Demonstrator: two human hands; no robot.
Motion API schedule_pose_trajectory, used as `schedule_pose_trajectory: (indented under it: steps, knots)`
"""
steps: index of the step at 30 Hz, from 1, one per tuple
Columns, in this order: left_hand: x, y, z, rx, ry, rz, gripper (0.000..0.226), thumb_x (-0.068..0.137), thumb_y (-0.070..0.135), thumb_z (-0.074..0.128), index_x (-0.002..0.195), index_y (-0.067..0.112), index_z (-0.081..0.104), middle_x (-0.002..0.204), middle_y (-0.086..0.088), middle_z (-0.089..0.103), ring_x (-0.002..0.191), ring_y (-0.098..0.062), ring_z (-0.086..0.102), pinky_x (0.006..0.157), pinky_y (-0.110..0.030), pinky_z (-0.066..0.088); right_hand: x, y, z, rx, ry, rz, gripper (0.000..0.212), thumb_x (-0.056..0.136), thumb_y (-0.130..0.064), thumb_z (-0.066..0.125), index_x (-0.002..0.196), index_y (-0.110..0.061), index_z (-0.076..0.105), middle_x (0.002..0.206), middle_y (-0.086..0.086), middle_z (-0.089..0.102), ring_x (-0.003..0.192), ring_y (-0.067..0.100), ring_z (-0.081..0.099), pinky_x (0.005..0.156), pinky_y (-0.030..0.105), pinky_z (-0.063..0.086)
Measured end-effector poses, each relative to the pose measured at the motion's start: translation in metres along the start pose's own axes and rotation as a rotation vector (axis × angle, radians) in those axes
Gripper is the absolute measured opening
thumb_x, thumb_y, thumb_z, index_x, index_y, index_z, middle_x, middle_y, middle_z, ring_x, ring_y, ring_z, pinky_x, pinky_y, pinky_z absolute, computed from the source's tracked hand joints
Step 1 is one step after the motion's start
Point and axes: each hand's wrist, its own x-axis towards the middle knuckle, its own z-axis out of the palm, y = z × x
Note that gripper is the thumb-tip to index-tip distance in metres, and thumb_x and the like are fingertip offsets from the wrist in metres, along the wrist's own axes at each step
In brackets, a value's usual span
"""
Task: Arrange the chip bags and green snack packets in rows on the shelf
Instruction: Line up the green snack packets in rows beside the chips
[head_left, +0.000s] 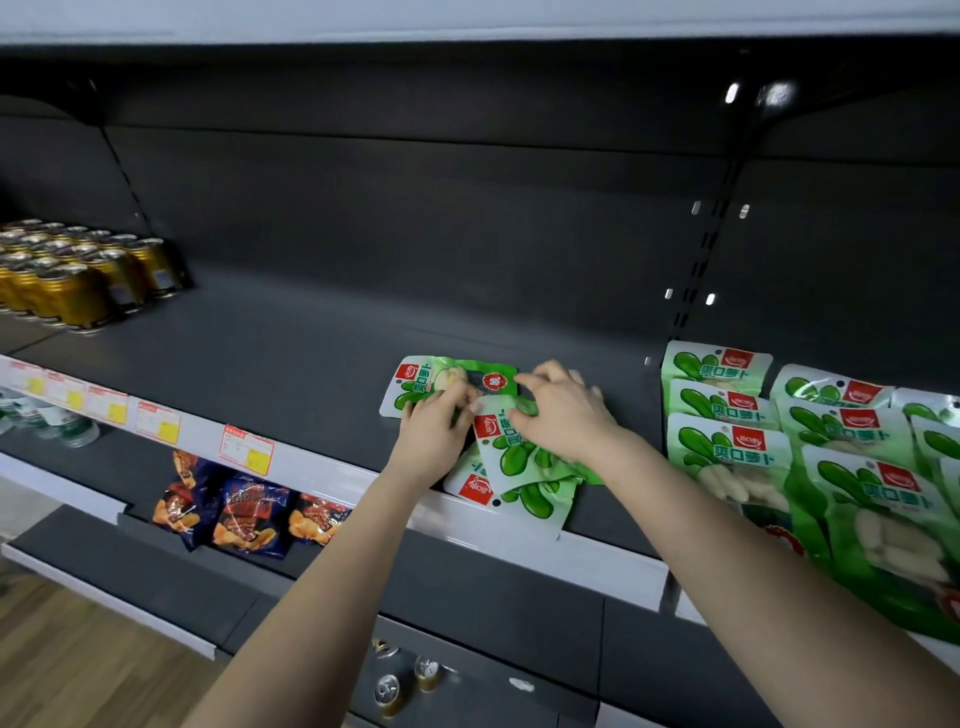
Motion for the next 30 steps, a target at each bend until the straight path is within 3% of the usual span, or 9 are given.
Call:
schedule_pose_trajectory:
  steps: [3,6,8,11,14,19,22,26,30]
  knots:
    - [-0.001,0.001,0.000,0.015,0.003,0.024,0.005,0.098,0.028,0.042,0.095,0.027,0.046,0.085,0.008,0.055,0.090,-0.023,0.053,0.102,-0.050,0.031,0.005,-0.001,0.013,0.096,-0.081,-0.013,0.048,0.095,-0.037,0.048,0.139,-0.020,0.041,0.144,0.004,0.040,0.131,0.029,0.037,0.109,0.047,0.029]
    - [-0.003,0.006,0.001,0.083,-0.033,-0.008,0.017,0.098,0.031,0.041,0.106,0.019,0.050,0.091,0.005,0.060,0.100,-0.024,0.055,0.108,-0.048,0.026,0.006,0.002,0.018,0.160,0.094,0.026,0.026,0.097,-0.028,0.048,0.119,-0.015,0.049,0.123,0.008,0.056,0.116,0.029,0.052,0.099,0.041,0.040]
    - [-0.004,0.008,0.001,0.127,-0.058,-0.038,0.029,0.095,0.044,0.042,0.102,0.019,0.056,0.102,0.000,0.063,0.106,-0.028,0.053,0.108,-0.046,0.026,0.005,0.007,0.014,0.073,0.203,0.060,0.021,0.099,-0.028,0.044,0.116,-0.016,0.047,0.114,0.010,0.061,0.111,0.030,0.054,0.089,0.039,0.041]
    - [-0.005,0.009,0.001,0.171,-0.113,-0.031,0.040,0.090,0.056,0.044,0.092,0.021,0.063,0.117,-0.003,0.060,0.114,-0.029,0.046,0.108,-0.044,0.026,0.006,0.018,0.001,0.014,0.355,0.139,0.022,0.100,-0.032,0.040,0.116,-0.017,0.045,0.110,0.011,0.063,0.105,0.031,0.055,0.077,0.037,0.038]
    - [-0.005,0.008,0.000,0.134,-0.138,-0.033,0.036,0.084,0.063,0.050,0.087,0.027,0.058,0.117,0.000,0.058,0.117,-0.027,0.042,0.107,-0.042,0.027,0.007,0.031,-0.010,0.132,0.481,0.246,0.022,0.100,-0.029,0.040,0.114,-0.012,0.044,0.106,0.016,0.063,0.095,0.038,0.060,0.066,0.036,0.036]
    - [-0.004,0.008,0.002,0.195,-0.115,-0.012,0.034,0.084,0.053,0.056,0.095,0.021,0.060,0.114,-0.001,0.058,0.115,-0.026,0.043,0.107,-0.041,0.029,0.007,0.050,-0.007,0.353,0.585,0.373,0.033,0.095,-0.006,0.043,0.127,-0.012,0.040,0.116,0.017,0.054,0.091,0.037,0.057,0.063,0.036,0.036]
    - [-0.005,0.008,0.002,0.195,-0.109,-0.013,0.033,0.085,0.050,0.056,0.098,0.020,0.063,0.116,-0.001,0.058,0.116,-0.026,0.043,0.107,-0.041,0.028,0.005,0.057,0.004,0.324,0.515,0.439,0.055,0.085,0.003,0.052,0.134,-0.016,0.038,0.128,0.016,0.044,0.105,0.036,0.052,0.073,0.038,0.042]
    - [-0.005,0.009,0.002,0.188,-0.114,-0.018,0.032,0.086,0.048,0.057,0.099,0.020,0.063,0.115,-0.002,0.058,0.116,-0.026,0.043,0.107,-0.041,0.028,-0.003,0.055,0.013,0.025,0.387,0.377,0.065,0.078,-0.016,0.068,0.136,-0.022,0.040,0.147,0.010,0.027,0.129,0.032,0.032,0.102,0.042,0.032]
    - [-0.006,0.010,0.000,0.191,-0.122,-0.017,0.032,0.087,0.047,0.055,0.109,0.023,0.060,0.120,-0.003,0.056,0.120,-0.028,0.040,0.109,-0.040,0.026,-0.005,0.042,0.027,-0.065,0.090,0.159,0.048,0.098,-0.026,0.035,0.146,-0.020,0.034,0.157,0.007,0.018,0.141,0.029,0.021,0.116,0.044,0.016]
